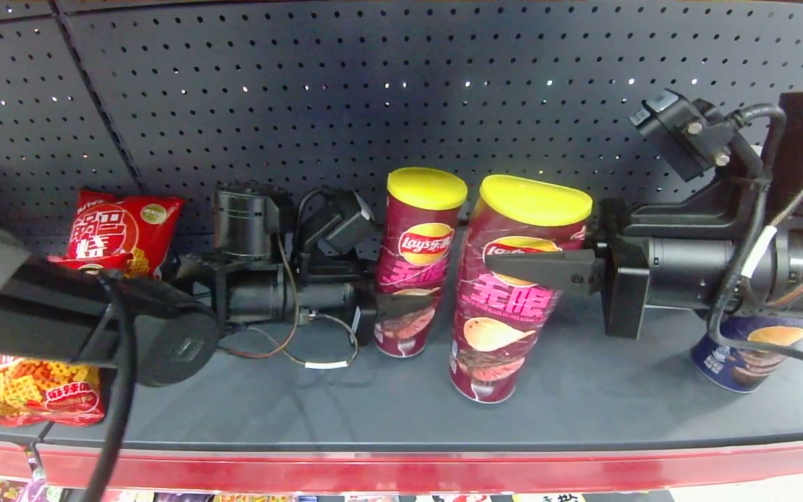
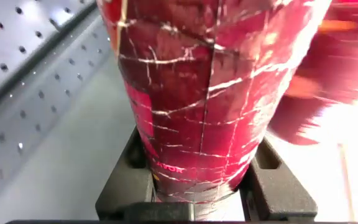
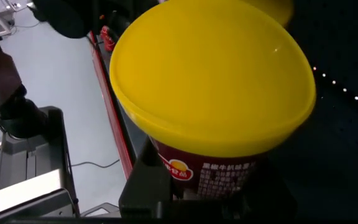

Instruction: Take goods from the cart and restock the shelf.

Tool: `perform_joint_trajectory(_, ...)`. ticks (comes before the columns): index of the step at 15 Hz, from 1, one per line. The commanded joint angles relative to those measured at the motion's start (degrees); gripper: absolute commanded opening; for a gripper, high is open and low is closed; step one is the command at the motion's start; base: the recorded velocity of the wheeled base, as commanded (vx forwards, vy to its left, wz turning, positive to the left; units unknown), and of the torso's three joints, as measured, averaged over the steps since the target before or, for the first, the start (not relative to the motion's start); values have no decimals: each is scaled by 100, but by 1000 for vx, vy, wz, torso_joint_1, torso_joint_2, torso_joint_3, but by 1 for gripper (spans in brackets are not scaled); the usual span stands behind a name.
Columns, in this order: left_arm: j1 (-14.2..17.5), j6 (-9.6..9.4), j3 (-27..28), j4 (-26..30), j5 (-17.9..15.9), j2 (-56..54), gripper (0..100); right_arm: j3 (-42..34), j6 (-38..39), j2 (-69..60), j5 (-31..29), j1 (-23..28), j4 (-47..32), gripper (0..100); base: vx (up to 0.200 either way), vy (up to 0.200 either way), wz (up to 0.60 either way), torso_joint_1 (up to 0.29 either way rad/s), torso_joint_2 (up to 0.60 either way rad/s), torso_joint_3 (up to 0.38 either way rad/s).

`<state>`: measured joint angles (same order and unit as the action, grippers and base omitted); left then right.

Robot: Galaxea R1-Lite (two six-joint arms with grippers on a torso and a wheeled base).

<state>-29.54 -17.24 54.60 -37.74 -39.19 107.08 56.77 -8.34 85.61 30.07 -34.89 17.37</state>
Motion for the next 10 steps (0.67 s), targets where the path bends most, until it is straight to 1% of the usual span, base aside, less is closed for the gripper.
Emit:
perform_joint_trajectory(1, -61, 19, -617, 4, 87, -847, 0, 62, -1, 43, -2, 8, 3, 0, 0, 0, 0, 0, 0, 0)
perform_joint_trajectory(5, -78, 45, -987, 12, 105, -1234, 0, 168, -1, 78, -2, 237, -6, 0, 0, 0, 0, 0, 0, 0)
perform_joint_trajectory(6, -96, 98, -1127, 12, 193, -1348, 0, 176, -1, 87, -2, 237, -6, 0, 0, 0, 0, 0, 0, 0)
perform_joint_trajectory(8, -201, 274, -1444, -5, 316, -1532, 0, 194, -1, 96, -2, 237, -6, 0, 0, 0, 0, 0, 0, 0)
perform_joint_trajectory(10, -219, 291, -1716, -5, 333, -1576, 0, 229, -1, 113, -2, 237, -6, 0, 0, 0, 0, 0, 0, 0)
